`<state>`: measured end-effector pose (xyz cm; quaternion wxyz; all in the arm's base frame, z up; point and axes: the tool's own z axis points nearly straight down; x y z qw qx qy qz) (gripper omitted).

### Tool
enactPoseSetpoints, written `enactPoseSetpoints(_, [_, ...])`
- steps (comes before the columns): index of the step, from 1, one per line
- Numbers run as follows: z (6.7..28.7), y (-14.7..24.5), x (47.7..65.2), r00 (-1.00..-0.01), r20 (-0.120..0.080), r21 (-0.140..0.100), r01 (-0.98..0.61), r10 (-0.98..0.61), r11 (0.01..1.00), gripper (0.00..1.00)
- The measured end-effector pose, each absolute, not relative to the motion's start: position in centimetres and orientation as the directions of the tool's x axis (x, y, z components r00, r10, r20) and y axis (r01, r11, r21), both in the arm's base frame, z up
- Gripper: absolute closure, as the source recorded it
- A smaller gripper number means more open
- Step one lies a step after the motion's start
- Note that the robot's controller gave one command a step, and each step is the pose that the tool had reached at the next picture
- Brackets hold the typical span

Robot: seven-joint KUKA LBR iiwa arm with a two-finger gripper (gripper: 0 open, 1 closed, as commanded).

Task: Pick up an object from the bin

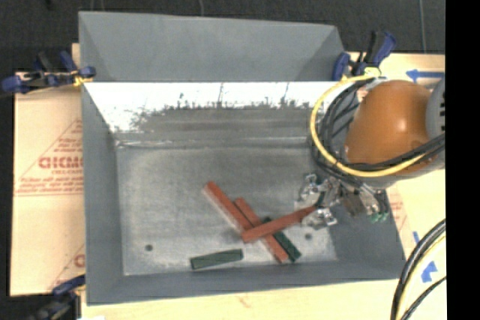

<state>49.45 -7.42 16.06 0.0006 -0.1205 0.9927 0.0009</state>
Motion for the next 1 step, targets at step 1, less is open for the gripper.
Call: enactPoseSetpoints(1, [27.18,-12.59,50.99,-0.999,-0.008,-0.002,0.052,0.052,0.999,1.0])
